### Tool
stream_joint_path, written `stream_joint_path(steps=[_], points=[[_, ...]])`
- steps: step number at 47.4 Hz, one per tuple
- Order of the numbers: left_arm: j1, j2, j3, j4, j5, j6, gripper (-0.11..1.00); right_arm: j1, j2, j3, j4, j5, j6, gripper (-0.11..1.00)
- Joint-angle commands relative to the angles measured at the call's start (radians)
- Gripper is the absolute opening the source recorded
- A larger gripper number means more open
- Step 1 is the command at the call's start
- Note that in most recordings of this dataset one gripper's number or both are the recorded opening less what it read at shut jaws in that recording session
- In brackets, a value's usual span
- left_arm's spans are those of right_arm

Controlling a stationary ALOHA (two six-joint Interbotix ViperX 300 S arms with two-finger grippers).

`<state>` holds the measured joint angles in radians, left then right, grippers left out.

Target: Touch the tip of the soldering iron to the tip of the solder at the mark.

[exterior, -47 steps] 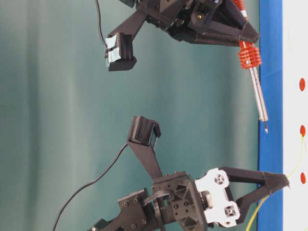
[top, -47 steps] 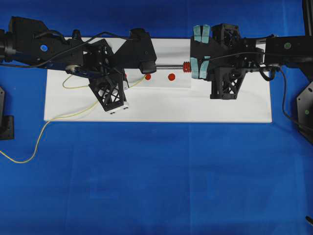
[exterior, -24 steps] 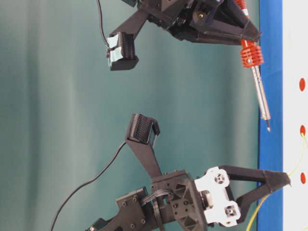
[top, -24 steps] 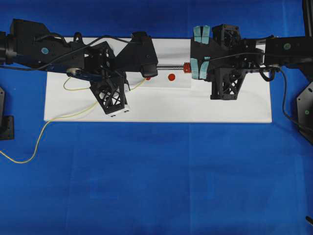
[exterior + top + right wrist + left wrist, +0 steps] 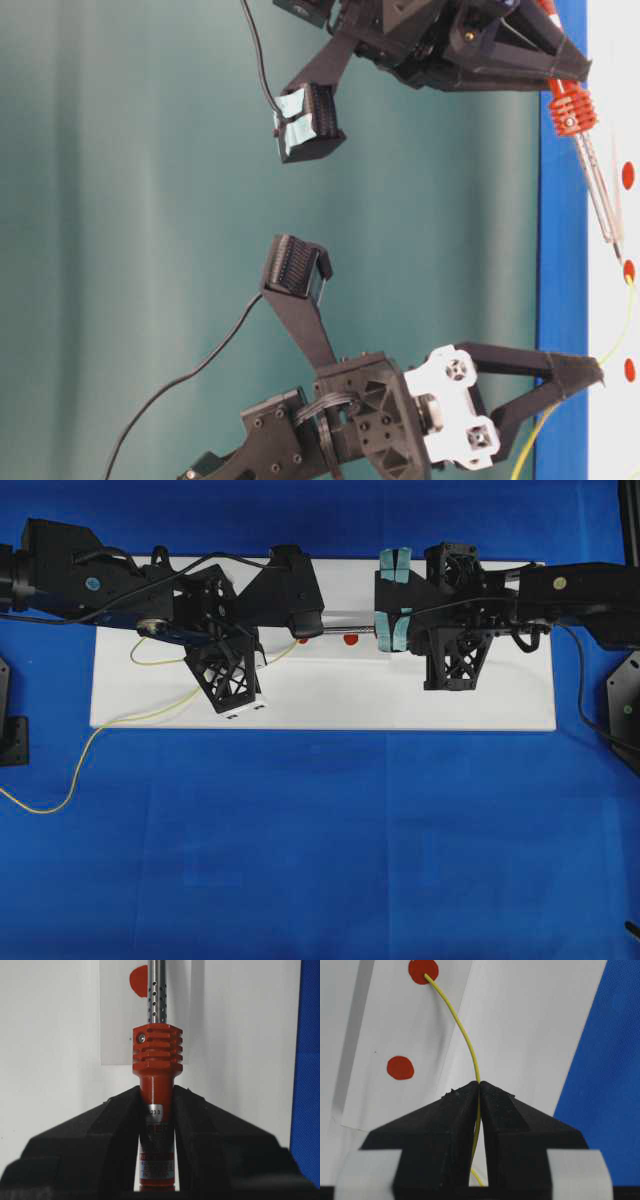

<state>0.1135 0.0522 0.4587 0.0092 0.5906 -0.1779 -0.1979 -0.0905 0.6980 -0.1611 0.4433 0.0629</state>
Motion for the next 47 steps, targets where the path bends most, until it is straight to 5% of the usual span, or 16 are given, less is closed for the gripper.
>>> stream_joint_path(steps=[1, 47], points=[[0.002, -0.011, -0.026, 0.002, -0.003, 0.002, 0.01, 0.008, -0.003, -0.020, 0.003, -0.012, 0.000, 0.06], [0.002, -0.011, -0.026, 0.002, -0.003, 0.003, 0.01, 0.015, 0.017, -0.028, 0.002, -0.018, -0.002, 0.06]])
